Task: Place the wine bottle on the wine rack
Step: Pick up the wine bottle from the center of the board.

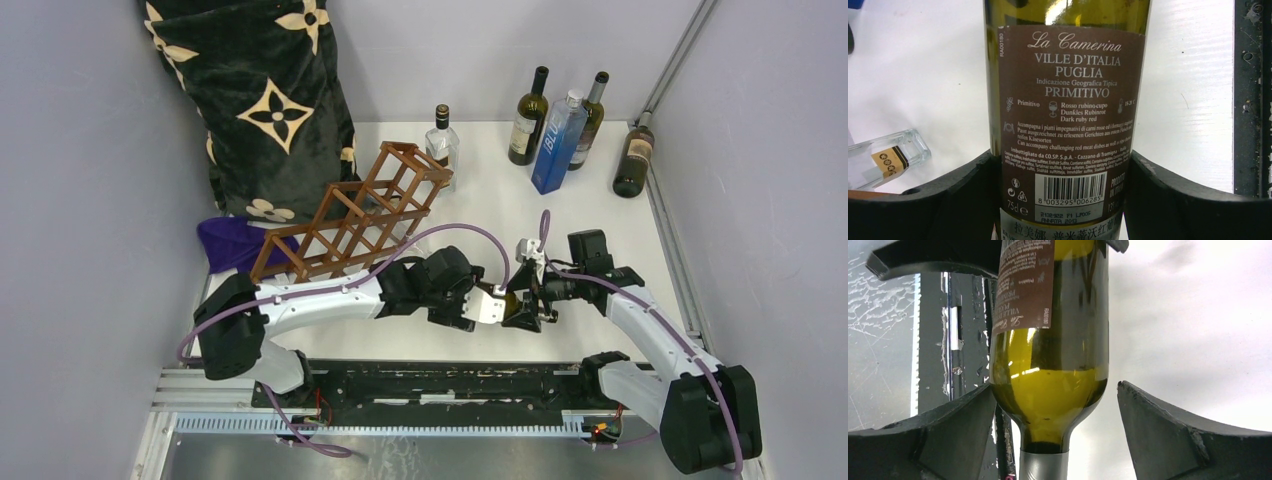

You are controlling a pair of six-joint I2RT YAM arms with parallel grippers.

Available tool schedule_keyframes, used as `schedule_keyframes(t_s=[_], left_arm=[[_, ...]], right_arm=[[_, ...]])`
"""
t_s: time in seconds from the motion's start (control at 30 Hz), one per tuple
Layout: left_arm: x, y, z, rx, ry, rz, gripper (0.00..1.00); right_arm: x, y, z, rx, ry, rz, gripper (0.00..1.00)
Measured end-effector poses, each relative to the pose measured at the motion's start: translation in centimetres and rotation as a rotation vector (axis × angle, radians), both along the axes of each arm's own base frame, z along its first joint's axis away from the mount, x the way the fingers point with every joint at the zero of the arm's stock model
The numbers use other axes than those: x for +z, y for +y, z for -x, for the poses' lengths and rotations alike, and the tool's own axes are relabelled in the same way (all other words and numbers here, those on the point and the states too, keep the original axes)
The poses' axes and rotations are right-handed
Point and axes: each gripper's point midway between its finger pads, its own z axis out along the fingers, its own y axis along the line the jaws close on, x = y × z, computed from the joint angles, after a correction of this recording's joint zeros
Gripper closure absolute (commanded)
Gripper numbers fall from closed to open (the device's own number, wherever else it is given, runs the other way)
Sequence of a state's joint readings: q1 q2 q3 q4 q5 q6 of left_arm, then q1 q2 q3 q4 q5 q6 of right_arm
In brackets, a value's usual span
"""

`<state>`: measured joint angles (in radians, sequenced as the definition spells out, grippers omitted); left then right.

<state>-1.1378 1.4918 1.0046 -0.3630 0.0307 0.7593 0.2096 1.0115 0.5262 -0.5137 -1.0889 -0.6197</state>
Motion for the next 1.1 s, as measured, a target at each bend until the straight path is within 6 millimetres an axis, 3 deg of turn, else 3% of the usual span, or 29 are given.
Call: schedule_keyframes(t_s=[0.23, 1.1], left_arm=[[1.0, 0.4, -0.5, 0.020, -0.012, 0.023, 0.98], [1.0, 1.7, -0.7, 0.044, -0.017, -0.004, 0.98]], right_arm=[[-0.4, 0.0, 0.1, 0.010, -0.006, 0.021, 0.08], [-0.5, -0.2, -0.2, 0.022, -0.040, 0.078, 0.27]])
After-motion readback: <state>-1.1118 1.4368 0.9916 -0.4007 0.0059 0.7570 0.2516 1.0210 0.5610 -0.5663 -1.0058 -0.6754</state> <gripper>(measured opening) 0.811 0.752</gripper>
